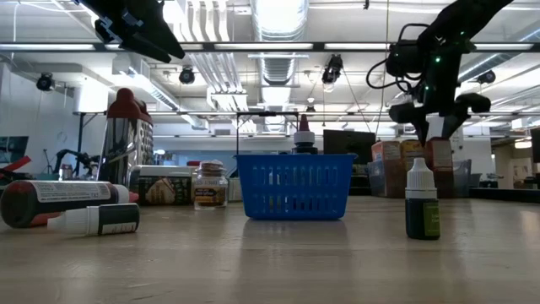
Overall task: Pick & Place Kitchen Items
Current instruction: Put the red cereal box into the black bin, then put the small green food coloring bottle into the blue bin
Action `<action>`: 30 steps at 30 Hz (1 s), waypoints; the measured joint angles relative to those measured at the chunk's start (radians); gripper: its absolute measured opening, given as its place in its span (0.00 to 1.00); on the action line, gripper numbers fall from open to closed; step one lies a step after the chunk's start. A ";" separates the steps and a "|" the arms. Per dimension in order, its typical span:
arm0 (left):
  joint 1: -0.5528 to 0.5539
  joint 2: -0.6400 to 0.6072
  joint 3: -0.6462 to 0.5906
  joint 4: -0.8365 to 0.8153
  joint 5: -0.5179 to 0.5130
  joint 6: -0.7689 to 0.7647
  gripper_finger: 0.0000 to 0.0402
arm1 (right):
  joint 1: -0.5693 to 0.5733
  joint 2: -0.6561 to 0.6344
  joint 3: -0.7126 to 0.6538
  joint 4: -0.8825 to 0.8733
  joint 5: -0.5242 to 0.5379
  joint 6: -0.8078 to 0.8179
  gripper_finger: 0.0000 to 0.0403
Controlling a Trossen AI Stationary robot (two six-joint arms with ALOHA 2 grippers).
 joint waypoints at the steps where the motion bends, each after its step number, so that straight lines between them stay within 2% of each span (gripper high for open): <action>1: 0.000 0.000 0.000 0.000 0.000 0.000 0.75 | 0.000 -0.006 0.000 0.003 0.004 0.000 0.57; 7: 0.000 0.000 0.000 0.000 0.000 0.000 0.75 | 0.000 -0.073 0.001 0.028 0.024 -0.023 0.51; 17: 0.000 0.000 0.000 0.000 0.000 0.000 0.75 | 0.026 -0.260 0.059 0.029 0.024 -0.138 0.44; 23: 0.000 0.000 0.000 0.000 0.000 0.000 0.75 | 0.108 -0.337 0.125 0.028 0.003 -0.217 0.40; 30: 0.000 0.000 0.000 0.000 0.000 0.000 0.75 | 0.241 -0.350 0.203 0.028 -0.013 -0.265 0.35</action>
